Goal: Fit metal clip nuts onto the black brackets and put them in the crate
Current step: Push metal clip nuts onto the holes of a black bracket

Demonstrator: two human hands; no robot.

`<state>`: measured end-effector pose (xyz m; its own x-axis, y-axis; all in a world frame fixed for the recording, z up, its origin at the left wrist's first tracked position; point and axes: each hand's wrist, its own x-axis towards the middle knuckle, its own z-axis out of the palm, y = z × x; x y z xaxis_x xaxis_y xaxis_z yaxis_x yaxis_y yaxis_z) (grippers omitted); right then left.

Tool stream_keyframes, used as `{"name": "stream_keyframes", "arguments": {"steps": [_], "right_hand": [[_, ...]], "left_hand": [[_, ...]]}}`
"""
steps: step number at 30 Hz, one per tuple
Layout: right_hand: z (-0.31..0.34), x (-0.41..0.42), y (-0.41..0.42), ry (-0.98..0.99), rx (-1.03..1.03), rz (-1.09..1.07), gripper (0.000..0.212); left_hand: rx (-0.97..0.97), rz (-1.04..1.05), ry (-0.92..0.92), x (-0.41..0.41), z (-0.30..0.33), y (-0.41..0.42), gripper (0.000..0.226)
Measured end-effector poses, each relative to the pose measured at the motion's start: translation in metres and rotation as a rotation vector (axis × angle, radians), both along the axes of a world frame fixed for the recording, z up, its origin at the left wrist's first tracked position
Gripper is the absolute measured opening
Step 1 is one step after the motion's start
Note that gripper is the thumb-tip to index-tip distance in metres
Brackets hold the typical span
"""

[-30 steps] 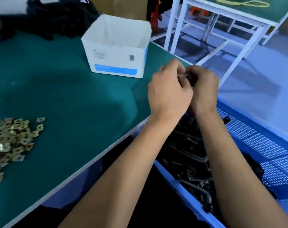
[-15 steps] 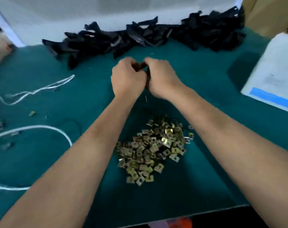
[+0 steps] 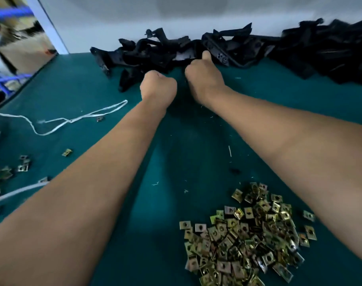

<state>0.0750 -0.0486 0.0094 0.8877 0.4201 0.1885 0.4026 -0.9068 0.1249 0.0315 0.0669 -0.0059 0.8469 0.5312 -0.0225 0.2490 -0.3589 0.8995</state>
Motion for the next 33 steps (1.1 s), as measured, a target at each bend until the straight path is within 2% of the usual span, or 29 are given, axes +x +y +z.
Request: {"name": "stream_keyframes", "arguments": {"steps": [2, 5, 7, 8, 10, 13, 18, 20, 23, 26, 28, 31, 33], "right_hand": [[0.000, -0.008, -0.013, -0.064, 0.075, 0.050, 0.023], [0.008, -0.037, -0.038, -0.135, 0.446, 0.061, 0.028], [0.017, -0.071, -0.056, -0.182, 0.730, 0.098, 0.022], [0.020, -0.089, -0.067, -0.176, 0.850, 0.125, 0.020], [0.022, -0.119, -0.088, -0.096, 0.989, 0.163, 0.021], [0.023, -0.159, -0.118, -0.020, 0.929, 0.210, 0.023], [0.013, -0.194, -0.139, 0.170, 0.848, 0.276, 0.035], [0.004, -0.204, -0.142, 0.254, 0.894, 0.302, 0.037], [-0.004, -0.208, -0.149, 0.272, 0.937, 0.305, 0.029], [-0.005, -0.201, -0.160, 0.404, 0.634, 0.288, 0.018], [-0.006, -0.201, -0.162, 0.524, 0.514, 0.300, 0.016], [-0.008, -0.202, -0.160, 0.552, 0.521, 0.343, 0.010], [-0.008, -0.202, -0.159, 0.562, 0.608, 0.350, 0.010]], "left_hand": [[-0.348, 0.001, 0.007, -0.001, 0.002, -0.009, 0.009], [-0.850, -0.133, 0.086, -0.024, 0.013, -0.028, 0.037], [-1.068, -0.320, 0.183, -0.045, 0.019, -0.043, 0.060], [-1.123, -0.397, 0.198, -0.056, 0.020, -0.050, 0.064], [-1.150, -0.470, 0.171, -0.078, 0.022, -0.063, 0.054], [-1.215, -0.523, 0.130, -0.120, 0.024, -0.075, 0.032], [-1.288, -0.674, 0.058, -0.168, 0.012, -0.071, 0.043], [-1.244, -0.635, 0.058, -0.173, 0.010, -0.069, 0.036], [-1.146, -0.458, -0.035, -0.172, 0.004, -0.066, 0.030], [-1.139, -0.351, -0.141, -0.169, 0.001, -0.058, 0.029], [-1.169, -0.326, -0.159, -0.168, 0.002, -0.055, 0.032], [-1.171, -0.342, -0.134, -0.167, 0.001, -0.056, 0.027], [-1.135, -0.385, -0.127, -0.167, 0.001, -0.057, 0.022]]}}
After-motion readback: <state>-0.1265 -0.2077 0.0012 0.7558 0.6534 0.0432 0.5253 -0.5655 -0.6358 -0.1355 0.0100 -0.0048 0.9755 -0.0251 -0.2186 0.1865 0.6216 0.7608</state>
